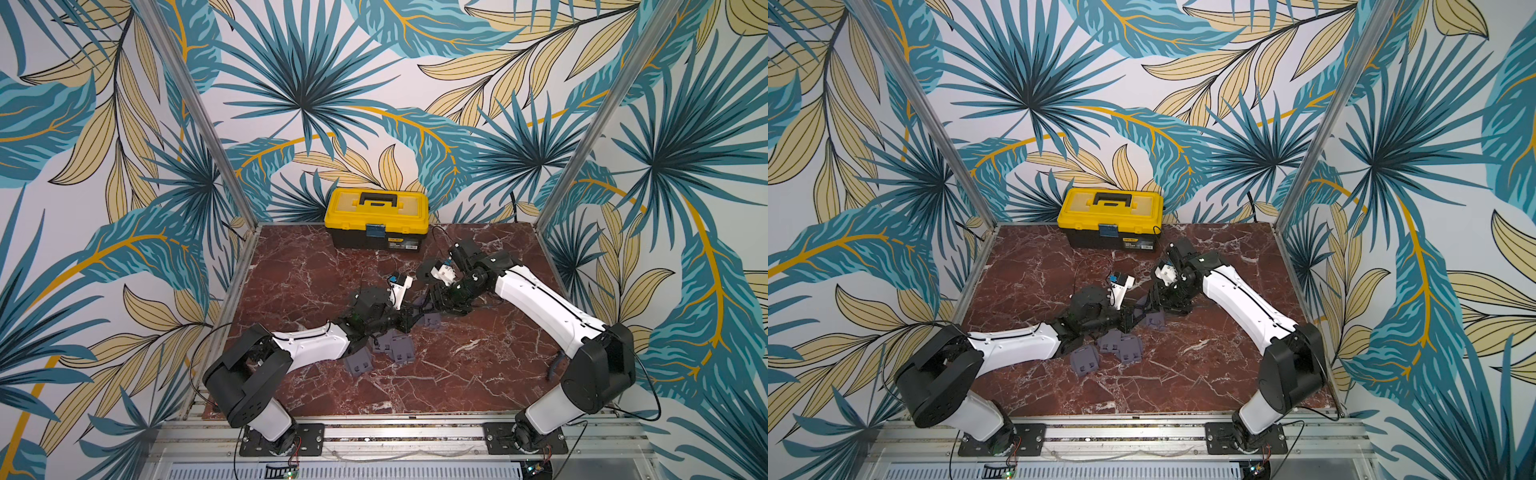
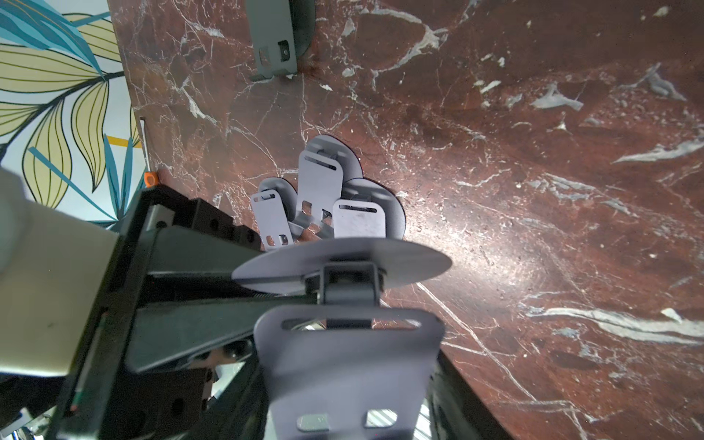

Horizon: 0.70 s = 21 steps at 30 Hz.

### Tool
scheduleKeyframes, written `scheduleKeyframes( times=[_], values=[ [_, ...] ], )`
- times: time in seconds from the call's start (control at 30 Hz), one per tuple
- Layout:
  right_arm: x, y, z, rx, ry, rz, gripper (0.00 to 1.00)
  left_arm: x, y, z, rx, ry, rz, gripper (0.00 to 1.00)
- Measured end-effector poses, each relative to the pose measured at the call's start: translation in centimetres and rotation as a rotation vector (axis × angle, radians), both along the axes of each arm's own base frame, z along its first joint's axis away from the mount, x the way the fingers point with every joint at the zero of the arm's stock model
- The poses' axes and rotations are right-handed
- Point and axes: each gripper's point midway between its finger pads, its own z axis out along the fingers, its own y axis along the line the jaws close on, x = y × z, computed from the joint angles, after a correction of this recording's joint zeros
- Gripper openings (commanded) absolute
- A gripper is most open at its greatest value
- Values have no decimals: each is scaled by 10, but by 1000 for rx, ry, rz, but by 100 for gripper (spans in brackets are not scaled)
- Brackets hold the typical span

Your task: Open the phone stand

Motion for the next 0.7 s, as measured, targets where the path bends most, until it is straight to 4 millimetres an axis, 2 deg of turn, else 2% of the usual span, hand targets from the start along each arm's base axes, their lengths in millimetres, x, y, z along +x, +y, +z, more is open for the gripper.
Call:
scheduleKeyframes(
  times=[0.13, 0.23, 0.4, 0.53, 0.7],
  values=[
    [8, -1, 8, 15, -59, -46, 79, -2, -2, 2, -10, -3, -15, 0],
    [16, -3, 17, 26, -124, -88, 81, -3, -5, 6, -18, -8, -25, 0],
    [26, -6, 30, 34, -198, -137, 76, -4, -6, 15, -35, -27, -31, 0],
    [29, -9, 29, 19, -208, -153, 72, -4, -6, 21, -48, -42, -31, 0],
    [30, -10, 28, 10, -211, -156, 71, -4, -6, 21, -49, -41, -31, 0]
  ],
)
